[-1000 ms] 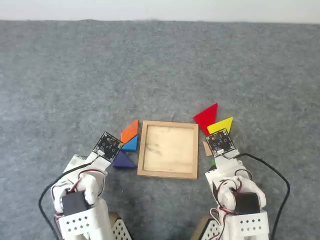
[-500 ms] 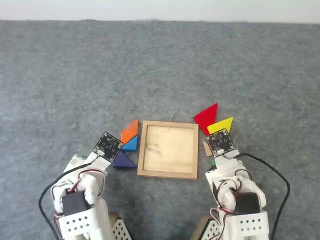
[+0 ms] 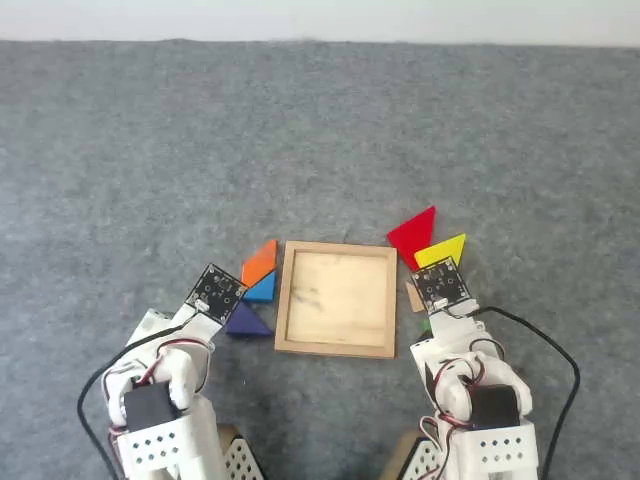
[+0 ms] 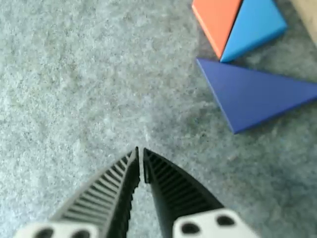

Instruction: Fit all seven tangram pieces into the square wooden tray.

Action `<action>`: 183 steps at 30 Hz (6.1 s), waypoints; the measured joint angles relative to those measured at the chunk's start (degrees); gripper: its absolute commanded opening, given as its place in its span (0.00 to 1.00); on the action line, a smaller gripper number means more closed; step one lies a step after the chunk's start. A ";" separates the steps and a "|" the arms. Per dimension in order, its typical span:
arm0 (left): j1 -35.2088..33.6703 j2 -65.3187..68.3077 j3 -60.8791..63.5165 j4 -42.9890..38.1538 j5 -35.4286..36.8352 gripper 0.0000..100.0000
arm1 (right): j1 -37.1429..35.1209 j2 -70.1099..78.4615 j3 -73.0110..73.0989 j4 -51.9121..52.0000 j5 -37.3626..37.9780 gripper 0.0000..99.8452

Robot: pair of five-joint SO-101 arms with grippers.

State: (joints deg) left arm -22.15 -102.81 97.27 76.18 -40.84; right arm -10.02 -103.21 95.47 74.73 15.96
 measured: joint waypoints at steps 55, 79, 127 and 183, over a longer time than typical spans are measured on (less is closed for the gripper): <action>24.62 69.36 -52.84 -10.99 31.82 0.19 | -1.85 65.58 -44.92 -19.43 -14.95 0.39; 16.09 85.19 -46.68 -17.23 35.43 0.23 | 0.62 86.07 -45.01 -35.96 -47.21 0.49; 5.71 0.00 -0.35 -8.88 24.09 0.23 | 2.90 105.85 -61.80 -27.08 -48.97 0.49; 4.31 0.00 -0.35 -4.48 23.91 0.23 | 11.16 105.85 -69.54 -13.71 -19.60 0.18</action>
State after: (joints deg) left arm -17.85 -102.81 96.92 71.69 -16.92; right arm 1.14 2.64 25.93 61.01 -3.65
